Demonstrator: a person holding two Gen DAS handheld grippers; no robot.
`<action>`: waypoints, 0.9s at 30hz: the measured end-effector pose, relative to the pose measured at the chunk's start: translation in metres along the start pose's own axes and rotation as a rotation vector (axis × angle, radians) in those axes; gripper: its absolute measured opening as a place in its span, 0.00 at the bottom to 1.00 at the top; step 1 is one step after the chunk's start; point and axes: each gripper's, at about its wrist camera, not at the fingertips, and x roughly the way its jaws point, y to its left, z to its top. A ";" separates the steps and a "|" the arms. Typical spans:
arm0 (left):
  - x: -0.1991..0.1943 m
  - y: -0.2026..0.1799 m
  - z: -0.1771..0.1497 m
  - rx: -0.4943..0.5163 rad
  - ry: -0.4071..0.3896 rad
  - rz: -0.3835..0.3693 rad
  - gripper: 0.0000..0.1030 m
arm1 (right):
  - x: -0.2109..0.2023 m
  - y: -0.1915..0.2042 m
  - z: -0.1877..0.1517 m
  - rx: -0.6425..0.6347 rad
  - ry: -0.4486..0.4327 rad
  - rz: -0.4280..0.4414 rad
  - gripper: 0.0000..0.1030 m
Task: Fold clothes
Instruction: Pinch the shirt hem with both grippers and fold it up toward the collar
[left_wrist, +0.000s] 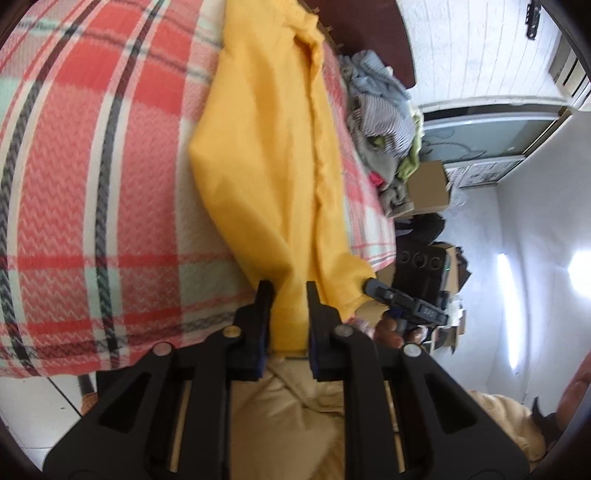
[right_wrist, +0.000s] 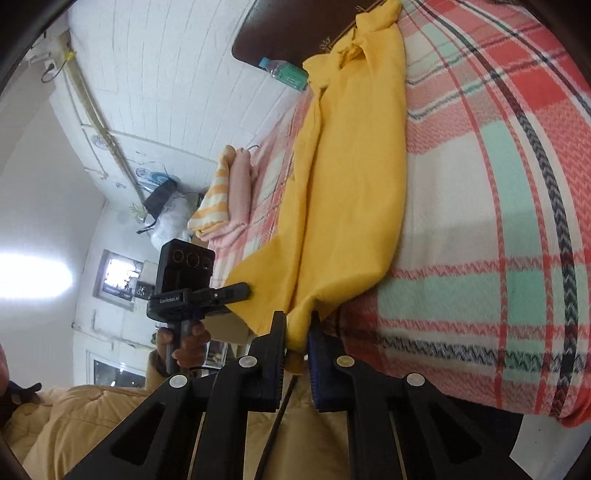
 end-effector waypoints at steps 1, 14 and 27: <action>-0.003 -0.004 0.005 0.003 -0.010 -0.013 0.18 | -0.002 0.002 0.005 -0.002 -0.012 0.014 0.10; -0.006 -0.031 0.093 -0.010 -0.068 -0.075 0.18 | -0.016 0.007 0.094 -0.013 -0.146 0.066 0.10; 0.007 -0.019 0.177 -0.020 -0.067 0.004 0.18 | 0.006 -0.027 0.177 0.077 -0.137 -0.008 0.13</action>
